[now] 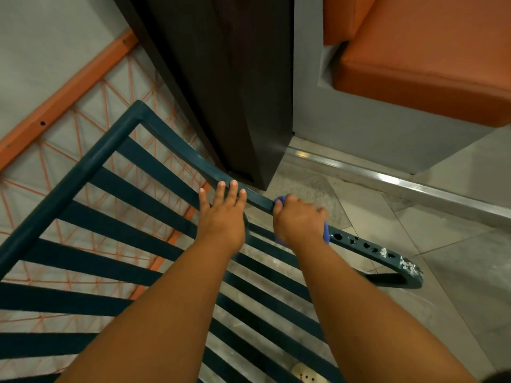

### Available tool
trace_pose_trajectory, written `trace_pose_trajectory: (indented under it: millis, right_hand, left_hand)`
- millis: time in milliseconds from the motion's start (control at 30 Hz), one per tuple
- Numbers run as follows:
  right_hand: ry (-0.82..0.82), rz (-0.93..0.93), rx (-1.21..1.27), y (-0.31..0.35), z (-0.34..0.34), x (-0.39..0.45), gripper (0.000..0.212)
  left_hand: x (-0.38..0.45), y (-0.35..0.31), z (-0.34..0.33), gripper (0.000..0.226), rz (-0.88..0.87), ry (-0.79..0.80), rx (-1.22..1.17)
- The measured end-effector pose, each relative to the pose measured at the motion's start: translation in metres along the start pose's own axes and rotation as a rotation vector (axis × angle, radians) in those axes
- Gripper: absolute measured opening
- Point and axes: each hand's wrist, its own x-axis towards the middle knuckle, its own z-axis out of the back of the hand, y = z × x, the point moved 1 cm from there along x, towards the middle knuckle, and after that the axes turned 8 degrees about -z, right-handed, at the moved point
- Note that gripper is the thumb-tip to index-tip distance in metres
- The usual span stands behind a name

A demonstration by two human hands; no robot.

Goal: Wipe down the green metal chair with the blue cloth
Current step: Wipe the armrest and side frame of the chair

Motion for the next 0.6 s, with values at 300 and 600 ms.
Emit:
trace_pose_trajectory:
  millis: [300,600]
  right_hand:
    - [0.109,0.235,0.113,0.016,0.006,0.027,0.038]
    - [-0.178,0.299,-0.086,-0.042,-0.018,-0.024,0.058]
  left_hand:
    - [0.002,-0.005,0.002,0.094,-0.004,0.01,0.041]
    - [0.002,-0.006,0.0,0.097,0.023,0.016,0.02]
